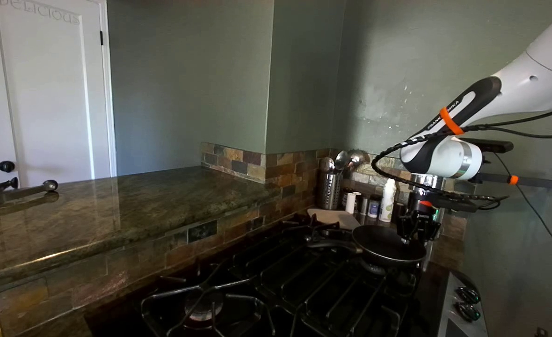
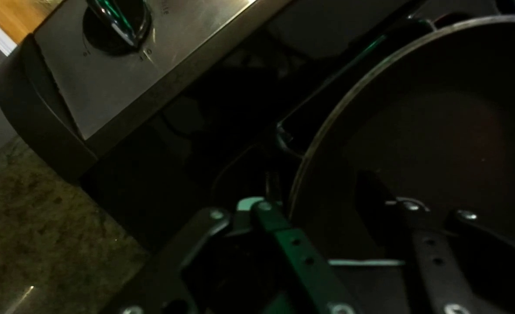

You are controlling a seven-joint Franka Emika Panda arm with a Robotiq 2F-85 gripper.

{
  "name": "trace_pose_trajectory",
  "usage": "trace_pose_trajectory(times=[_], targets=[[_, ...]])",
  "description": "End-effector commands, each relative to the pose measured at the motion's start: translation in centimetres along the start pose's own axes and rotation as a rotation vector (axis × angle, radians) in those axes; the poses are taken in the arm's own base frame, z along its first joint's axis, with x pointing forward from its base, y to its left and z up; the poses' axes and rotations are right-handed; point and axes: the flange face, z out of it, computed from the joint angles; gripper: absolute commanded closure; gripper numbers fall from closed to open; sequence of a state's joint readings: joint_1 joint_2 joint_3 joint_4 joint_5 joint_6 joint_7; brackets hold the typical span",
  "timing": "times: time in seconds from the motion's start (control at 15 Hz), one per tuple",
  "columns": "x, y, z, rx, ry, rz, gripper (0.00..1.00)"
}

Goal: Move the pan on the stove

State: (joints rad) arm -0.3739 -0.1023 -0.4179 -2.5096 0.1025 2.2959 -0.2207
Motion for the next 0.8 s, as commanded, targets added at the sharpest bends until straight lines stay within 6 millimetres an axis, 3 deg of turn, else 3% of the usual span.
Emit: trace_pose_trajectory(times=[0.0, 0.33, 0.47, 0.53, 0.67, 0.73], targets=[[0.40, -0.28, 0.30, 0.004, 0.011, 0.030, 0.65], [0.47, -0.36, 0.12, 0.002, 0.014, 0.037, 0.59], [0.53, -0.43, 0.06, 0.001, 0.016, 0.042, 0.63], [0.56, -0.47, 0.03, 0.001, 0.016, 0.043, 0.67], [0.59, -0.58, 0.00, 0.001, 0.017, 0.043, 0.88], [0.61, -0.60, 0.00, 0.001, 0.017, 0.044, 0.94]])
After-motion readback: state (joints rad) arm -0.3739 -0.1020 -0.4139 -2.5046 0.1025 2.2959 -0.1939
